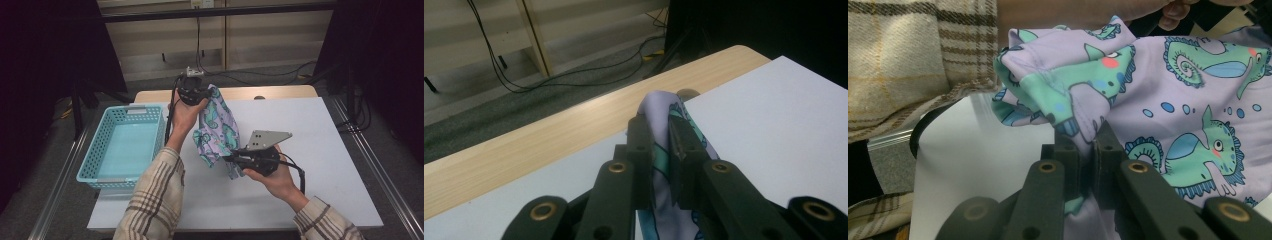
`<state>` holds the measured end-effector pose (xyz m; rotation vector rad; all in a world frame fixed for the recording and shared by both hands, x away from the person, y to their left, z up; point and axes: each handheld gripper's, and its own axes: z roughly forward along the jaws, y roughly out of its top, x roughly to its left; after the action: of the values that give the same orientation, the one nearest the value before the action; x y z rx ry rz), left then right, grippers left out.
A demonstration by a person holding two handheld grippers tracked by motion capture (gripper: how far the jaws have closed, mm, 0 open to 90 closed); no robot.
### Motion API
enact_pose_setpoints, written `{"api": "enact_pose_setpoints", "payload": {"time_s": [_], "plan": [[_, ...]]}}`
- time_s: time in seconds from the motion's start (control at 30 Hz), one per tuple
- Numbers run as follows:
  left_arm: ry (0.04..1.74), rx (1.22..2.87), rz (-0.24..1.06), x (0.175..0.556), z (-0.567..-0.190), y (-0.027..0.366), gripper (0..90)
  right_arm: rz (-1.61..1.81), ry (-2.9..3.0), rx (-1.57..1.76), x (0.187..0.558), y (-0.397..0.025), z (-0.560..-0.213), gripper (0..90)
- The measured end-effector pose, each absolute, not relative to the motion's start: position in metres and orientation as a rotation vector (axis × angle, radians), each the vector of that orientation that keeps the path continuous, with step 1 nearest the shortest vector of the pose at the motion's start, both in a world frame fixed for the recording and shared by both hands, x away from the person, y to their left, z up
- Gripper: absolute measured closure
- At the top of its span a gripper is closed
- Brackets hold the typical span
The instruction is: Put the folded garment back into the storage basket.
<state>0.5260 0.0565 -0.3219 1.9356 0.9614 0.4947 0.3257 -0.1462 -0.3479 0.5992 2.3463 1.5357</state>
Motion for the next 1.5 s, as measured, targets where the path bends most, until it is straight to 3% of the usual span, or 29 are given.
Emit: {"api": "enact_pose_setpoints", "payload": {"time_s": [1.23, 1.5], "plan": [[0.995, 1.934, 0.556, 0.522, -0.303, 0.122, 81.5, 1.632, 2.350, 0.461, 0.335, -0.092, -0.327, 85.5], [1.033, 1.867, 0.563, 0.520, -0.297, 0.136, 81.5, 1.662, 2.344, 0.429, 0.338, -0.078, -0.319, 85.5]]}}
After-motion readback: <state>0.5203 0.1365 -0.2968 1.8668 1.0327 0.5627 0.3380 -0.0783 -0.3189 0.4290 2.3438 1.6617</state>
